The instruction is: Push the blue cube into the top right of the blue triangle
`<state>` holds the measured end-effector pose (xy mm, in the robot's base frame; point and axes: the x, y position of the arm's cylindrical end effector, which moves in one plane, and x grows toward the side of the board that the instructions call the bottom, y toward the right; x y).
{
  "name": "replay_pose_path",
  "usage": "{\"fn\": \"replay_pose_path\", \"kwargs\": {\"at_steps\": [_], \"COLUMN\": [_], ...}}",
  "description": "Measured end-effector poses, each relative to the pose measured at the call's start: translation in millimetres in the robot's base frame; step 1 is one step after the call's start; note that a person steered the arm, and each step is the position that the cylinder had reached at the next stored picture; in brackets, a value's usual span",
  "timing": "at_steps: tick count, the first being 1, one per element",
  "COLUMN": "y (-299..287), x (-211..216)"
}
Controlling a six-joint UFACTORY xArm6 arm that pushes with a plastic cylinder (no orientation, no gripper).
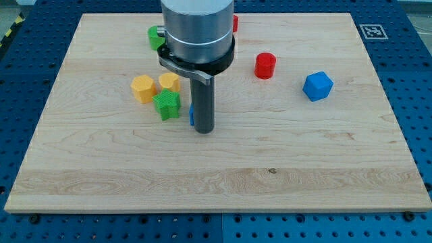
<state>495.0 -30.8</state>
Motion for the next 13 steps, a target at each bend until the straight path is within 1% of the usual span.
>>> {"fn": "replay_pose_path", "kwargs": {"at_steps": [1,2,3,5,8,9,10,11,13], "y": [-9.3,-13.9,13.2,111.0,195.6,229.6,248.6,252.7,289.5], "x": [-14.1,-8.2,34.2,-6.2,0.5,-10.7,-21.9,-25.5,-60.4]}}
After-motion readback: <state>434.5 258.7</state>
